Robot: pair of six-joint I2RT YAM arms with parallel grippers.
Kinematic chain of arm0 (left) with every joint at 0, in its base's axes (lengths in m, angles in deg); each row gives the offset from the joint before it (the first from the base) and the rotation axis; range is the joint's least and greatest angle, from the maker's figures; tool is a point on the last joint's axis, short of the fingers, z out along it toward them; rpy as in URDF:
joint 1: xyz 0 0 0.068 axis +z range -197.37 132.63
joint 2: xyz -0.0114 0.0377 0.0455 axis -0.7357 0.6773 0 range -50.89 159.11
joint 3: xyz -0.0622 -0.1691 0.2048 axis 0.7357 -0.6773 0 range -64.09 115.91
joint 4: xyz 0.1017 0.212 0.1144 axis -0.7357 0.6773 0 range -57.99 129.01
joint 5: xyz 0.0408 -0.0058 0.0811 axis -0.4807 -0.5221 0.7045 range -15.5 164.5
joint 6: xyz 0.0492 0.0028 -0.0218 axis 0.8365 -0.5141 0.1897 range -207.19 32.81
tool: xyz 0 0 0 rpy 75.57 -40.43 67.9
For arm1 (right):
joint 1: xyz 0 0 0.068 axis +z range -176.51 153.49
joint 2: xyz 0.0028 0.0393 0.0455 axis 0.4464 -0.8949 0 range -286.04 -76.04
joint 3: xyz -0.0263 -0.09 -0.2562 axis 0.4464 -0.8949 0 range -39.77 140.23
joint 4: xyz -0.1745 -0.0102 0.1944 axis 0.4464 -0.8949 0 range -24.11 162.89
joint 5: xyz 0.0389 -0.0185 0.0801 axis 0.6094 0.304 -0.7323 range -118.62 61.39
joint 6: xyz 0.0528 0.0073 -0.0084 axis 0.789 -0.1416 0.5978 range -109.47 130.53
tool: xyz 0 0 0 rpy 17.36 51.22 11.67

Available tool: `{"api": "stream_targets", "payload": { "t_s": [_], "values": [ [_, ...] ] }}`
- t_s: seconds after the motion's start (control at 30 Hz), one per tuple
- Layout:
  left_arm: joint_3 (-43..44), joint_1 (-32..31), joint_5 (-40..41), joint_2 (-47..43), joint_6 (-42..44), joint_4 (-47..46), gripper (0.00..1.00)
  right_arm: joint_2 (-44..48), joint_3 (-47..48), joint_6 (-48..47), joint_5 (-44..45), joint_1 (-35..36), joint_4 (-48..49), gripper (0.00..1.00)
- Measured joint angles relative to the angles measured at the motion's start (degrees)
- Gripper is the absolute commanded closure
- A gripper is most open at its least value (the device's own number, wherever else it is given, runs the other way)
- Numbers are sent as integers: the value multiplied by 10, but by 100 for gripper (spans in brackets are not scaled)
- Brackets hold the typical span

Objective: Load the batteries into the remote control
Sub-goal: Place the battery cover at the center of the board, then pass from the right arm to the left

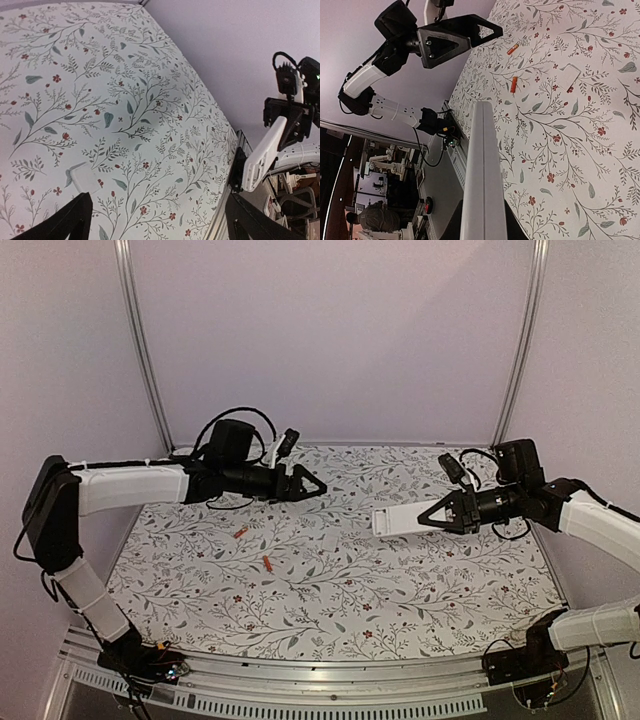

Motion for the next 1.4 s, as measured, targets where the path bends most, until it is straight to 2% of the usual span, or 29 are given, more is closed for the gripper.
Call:
{"api": "stream_targets", "payload": {
  "t_s": [0.17, 0.23, 0.37, 0.47, 0.8, 1.07, 1.2, 1.3, 1.4],
  "values": [
    [-44, -34, -41, -75, 38, -82, 8, -2, 0, 5, -7, 16, 33, 100],
    [-46, -62, -33, -87, 77, -76, 9, -8, 0, 5, -12, 24, 40, 100],
    [-23, -127, -16, -94, 151, -32, 15, -23, 1, 4, -24, 49, 45, 100],
    [-4, -140, -35, -88, 169, -13, 20, -31, 10, -1, -32, 67, 40, 100],
    [22, -151, -96, -50, 179, 36, 45, -64, 77, -83, -38, 128, -37, 100],
    [36, -170, -135, -40, 180, 47, 77, -73, 83, -108, -37, 135, -67, 99],
    [37, -173, -150, -37, 178, 49, 87, -73, 87, -117, -43, 136, -74, 98],
    [37, -173, -166, -37, 178, 50, 94, -73, 87, -128, -54, 137, -79, 87],
    [38, -173, -176, -37, 177, 54, 100, -73, 87, -131, -56, 137, -81, 81]
  ]
}}
